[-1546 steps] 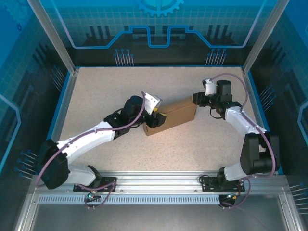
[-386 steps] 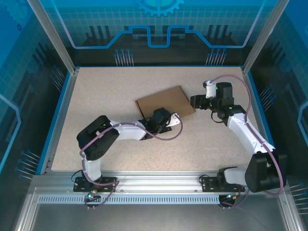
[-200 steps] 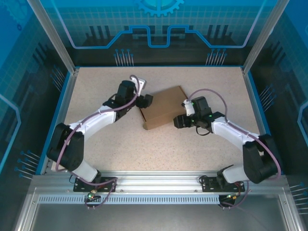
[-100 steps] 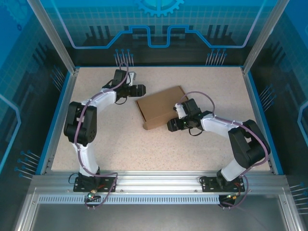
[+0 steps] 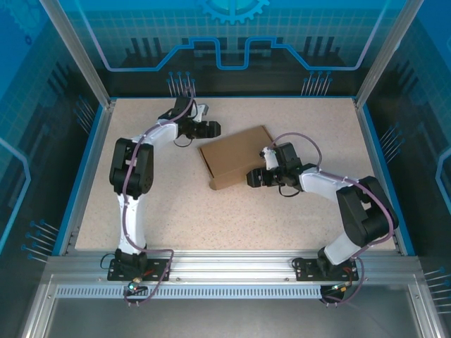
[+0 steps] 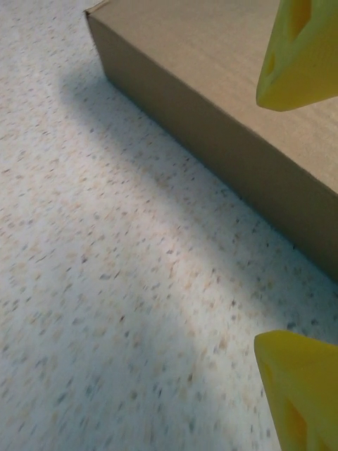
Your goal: Fold the paper box
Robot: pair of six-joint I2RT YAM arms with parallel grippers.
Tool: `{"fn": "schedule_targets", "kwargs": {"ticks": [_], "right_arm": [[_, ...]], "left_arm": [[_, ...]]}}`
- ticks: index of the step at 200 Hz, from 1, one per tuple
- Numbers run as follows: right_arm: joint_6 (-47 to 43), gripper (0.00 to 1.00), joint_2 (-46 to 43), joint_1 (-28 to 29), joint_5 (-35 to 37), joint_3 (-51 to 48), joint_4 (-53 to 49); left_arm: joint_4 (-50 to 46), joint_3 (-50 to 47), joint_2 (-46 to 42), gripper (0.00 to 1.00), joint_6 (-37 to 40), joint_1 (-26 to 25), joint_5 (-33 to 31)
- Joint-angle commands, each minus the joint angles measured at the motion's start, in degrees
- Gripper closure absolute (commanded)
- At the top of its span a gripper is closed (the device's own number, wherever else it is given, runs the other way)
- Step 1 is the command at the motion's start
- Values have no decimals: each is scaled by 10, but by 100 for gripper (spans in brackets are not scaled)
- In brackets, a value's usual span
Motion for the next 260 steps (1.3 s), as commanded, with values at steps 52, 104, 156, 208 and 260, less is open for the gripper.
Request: {"fn": "schedule_targets", "kwargs": {"ticks": [52, 104, 156, 208, 260], "right_arm": [[40, 27, 39, -105, -62, 40, 51], [56, 27, 32, -133, -95, 2, 73], [119, 25, 81, -120, -152, -3, 171], [150, 26, 104, -108, -181, 14, 227], [148, 29, 39, -99, -183, -19, 241]], "left_arm": [[47, -151, -84, 28, -37, -25, 162], [58, -162, -89, 18, -45, -28, 102], [8, -67, -12, 26, -24, -31, 104], [8, -71, 8, 43, -25, -38, 136], [57, -124, -15, 53, -51, -53, 199]]}}
